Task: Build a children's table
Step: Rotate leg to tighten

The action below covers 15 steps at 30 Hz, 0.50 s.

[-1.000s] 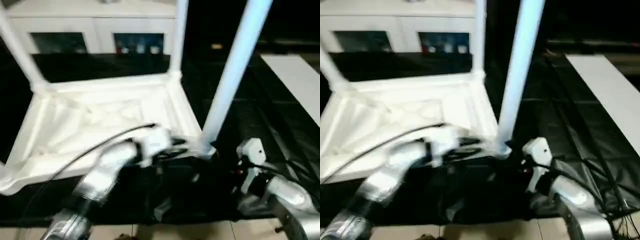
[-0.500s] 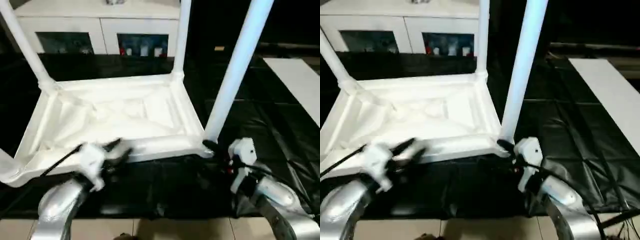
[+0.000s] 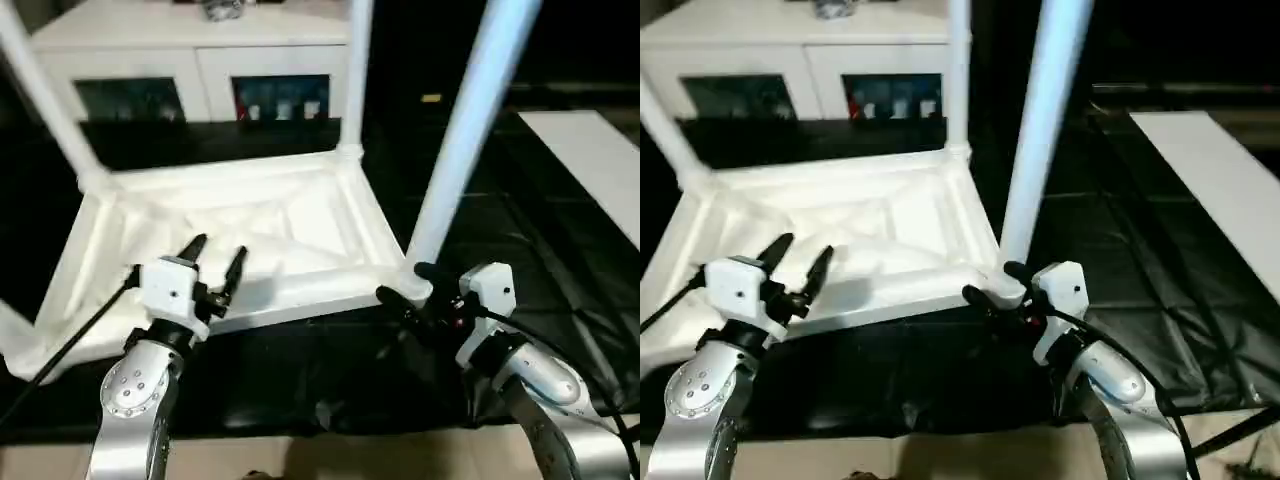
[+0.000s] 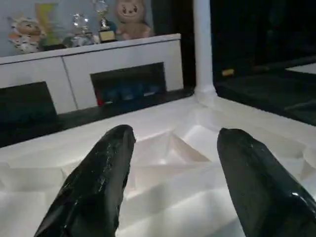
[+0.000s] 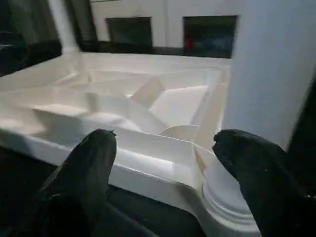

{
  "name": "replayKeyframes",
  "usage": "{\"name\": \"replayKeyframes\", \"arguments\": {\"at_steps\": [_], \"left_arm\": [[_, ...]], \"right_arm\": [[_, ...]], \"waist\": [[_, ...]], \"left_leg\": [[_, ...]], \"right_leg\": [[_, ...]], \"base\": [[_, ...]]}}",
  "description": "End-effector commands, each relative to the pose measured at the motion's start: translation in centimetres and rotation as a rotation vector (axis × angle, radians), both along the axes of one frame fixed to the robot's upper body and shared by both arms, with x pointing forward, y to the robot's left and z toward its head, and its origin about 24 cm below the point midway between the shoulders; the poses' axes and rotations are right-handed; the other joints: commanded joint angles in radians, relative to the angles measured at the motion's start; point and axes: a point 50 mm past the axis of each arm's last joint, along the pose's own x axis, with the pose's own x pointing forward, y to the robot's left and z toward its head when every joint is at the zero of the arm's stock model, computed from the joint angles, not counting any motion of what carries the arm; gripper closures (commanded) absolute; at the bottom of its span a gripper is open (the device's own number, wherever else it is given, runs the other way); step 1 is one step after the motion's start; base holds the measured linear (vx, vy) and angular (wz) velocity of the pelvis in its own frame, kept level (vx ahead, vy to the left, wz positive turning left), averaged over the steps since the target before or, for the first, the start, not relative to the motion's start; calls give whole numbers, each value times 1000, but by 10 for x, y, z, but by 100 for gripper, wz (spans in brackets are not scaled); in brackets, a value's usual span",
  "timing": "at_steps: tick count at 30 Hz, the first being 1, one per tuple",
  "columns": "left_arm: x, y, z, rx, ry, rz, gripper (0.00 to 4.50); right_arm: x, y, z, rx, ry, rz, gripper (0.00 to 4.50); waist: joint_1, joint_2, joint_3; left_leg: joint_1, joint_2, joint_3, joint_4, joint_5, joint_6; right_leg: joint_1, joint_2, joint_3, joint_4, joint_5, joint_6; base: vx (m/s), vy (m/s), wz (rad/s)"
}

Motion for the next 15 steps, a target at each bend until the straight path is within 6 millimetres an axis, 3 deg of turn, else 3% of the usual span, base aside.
{"name": "replayKeyframes", "arguments": {"at_steps": [1, 2, 3, 4, 5, 6, 8, 10, 15], "left_arm": [[-1, 5, -1, -46, 0, 38, 142], [-1, 5, -2, -65, 2, 53, 142], [-1, 5, -3, -90, 2, 70, 142], [0, 4, -5, -122, 11, 90, 142], [0, 4, -6, -129, 15, 95, 142], [0, 4, -7, -130, 16, 96, 142], [1, 4, -9, -133, 28, 96, 113], [3, 3, -9, -139, 31, 96, 104], [5, 6, -7, -145, 24, 105, 64]], "right_arm": [[1, -1, 5, -22, -38, -45, 68], [1, -1, 6, -34, -46, -54, 68], [1, 0, 6, -31, -48, -57, 68], [0, 2, 6, -37, -49, -66, 68], [0, 2, 5, -44, -49, -72, 68], [0, 2, 5, -46, -50, -73, 68], [-2, 3, 3, -19, -35, -74, 50], [-1, 4, 2, -6, -29, -85, 32], [0, 5, 2, -5, -33, -83, 0]], "waist": [[-13, 43, -37], [-20, 21, -40], [-21, 51, -41], [-20, 85, -52], [-30, 63, -33], [-34, 66, -49], [-44, 72, -47], [-50, 81, -50], [-69, 91, -54]], "left_leg": [[39, 85, -72, -104, -580, -99], [36, 85, -69, -103, -572, -90], [30, 82, -72, -101, -548, -83], [23, 80, -70, -91, -449, -42], [17, 82, -63, -102, -479, -27], [18, 76, -66, -88, -449, -14], [7, 73, -65, -85, -400, 14], [4, 73, -65, -81, -364, 33], [-2, 76, -73, -82, -354, 33]], "right_leg": [[0, -57, 36, -82, -305, -140], [3, -54, 35, -86, -296, -140], [8, -57, 36, -74, -275, -148], [14, -63, 37, -62, -219, -160], [5, -56, 35, -84, -273, -147], [13, -62, 34, -77, -321, -139], [13, -64, 33, -82, -357, -125], [10, -63, 31, -88, -386, -109], [13, -60, 24, -77, -351, -111]], "base": [[0, 0, 0], [0, 0, 0], [0, 0, 0], [0, 0, 0], [0, 0, 0], [0, 0, 0], [0, 0, 0], [0, 0, 0], [0, 0, 0]]}}
